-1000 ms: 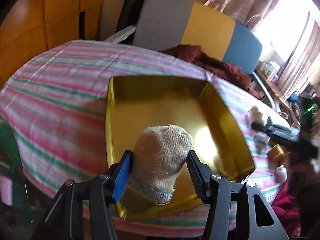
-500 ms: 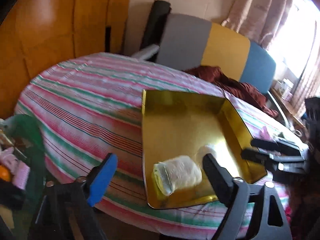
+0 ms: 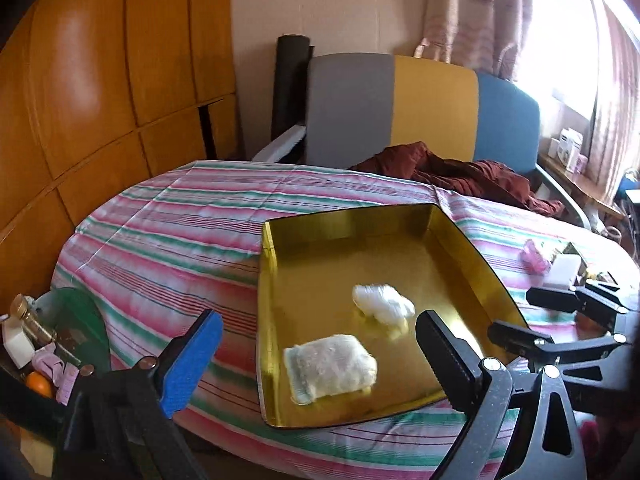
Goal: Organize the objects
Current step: 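Lower both held items into the gold tray and open both tools, then grasp the pink hair curler with the left tool while the right reaches the white block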
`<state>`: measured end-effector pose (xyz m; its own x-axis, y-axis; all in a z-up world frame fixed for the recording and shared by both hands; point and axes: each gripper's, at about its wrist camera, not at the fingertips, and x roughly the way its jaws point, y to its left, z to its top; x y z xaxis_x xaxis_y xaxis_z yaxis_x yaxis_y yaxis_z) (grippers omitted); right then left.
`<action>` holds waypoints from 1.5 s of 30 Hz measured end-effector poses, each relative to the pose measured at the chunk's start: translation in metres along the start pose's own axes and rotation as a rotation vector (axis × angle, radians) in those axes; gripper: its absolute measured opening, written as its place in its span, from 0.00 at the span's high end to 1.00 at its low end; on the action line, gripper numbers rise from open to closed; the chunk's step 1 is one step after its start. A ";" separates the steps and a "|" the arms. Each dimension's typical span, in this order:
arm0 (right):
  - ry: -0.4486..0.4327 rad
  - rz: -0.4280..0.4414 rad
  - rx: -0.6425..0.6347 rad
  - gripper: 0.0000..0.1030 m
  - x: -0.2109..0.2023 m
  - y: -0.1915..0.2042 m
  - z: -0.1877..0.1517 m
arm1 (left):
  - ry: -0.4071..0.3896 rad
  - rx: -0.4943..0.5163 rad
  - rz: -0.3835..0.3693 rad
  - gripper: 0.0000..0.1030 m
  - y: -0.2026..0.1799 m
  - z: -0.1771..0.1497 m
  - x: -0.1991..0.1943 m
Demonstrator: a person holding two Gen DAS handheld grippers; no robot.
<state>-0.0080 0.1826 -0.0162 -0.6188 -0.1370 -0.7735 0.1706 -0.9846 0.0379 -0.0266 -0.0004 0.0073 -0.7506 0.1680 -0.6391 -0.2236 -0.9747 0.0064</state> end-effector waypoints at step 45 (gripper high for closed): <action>-0.062 -0.414 0.584 0.29 -0.046 -0.287 -0.070 | 0.070 0.306 -0.226 0.04 -0.172 0.042 0.043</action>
<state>0.0254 0.4788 -0.0359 -0.5892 0.2717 -0.7609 -0.5149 -0.8520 0.0946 -0.0465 0.1811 0.0109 -0.6189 0.3530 -0.7017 -0.5617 -0.8233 0.0813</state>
